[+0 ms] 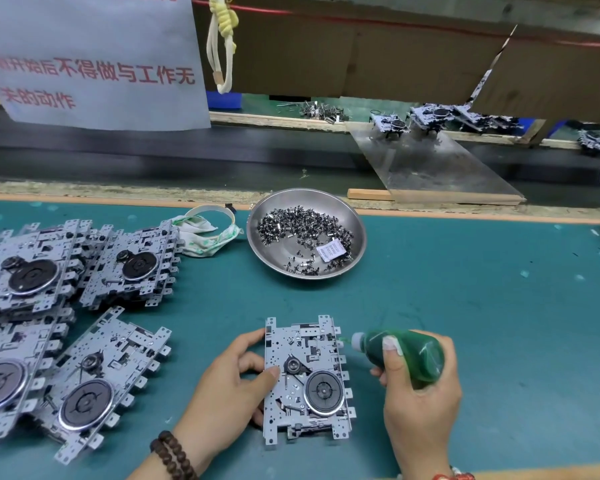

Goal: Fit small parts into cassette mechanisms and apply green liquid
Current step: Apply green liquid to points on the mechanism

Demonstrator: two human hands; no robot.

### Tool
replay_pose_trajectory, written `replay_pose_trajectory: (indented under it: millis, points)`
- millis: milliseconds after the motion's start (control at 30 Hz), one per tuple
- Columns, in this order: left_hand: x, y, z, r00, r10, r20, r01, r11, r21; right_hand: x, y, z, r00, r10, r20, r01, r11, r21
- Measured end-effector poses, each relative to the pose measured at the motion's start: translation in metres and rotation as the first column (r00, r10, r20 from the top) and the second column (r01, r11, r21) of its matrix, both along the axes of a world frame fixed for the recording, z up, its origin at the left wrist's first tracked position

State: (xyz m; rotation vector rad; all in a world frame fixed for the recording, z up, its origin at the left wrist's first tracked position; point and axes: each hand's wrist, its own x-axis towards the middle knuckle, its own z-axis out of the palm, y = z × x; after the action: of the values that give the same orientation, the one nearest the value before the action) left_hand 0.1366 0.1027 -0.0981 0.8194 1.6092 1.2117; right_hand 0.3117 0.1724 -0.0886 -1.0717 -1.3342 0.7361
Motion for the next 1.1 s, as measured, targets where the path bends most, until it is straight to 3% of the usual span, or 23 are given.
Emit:
replay_pose_trajectory:
  millis: [667,1100]
  points:
    - [0.0027,-0.0002,0.0054,0.999,0.008,0.031,-0.008,1.000,0.013,-0.0013,-0.0008,-0.0048,0.997,-0.016,0.073,0.014,0.999,0.032]
    - [0.0019,-0.0015,0.0068,1.000,0.002,0.031,-0.003,1.000,0.025,-0.0039,-0.0011,-0.0004,0.999,-0.035,0.031,0.035,0.999,0.002]
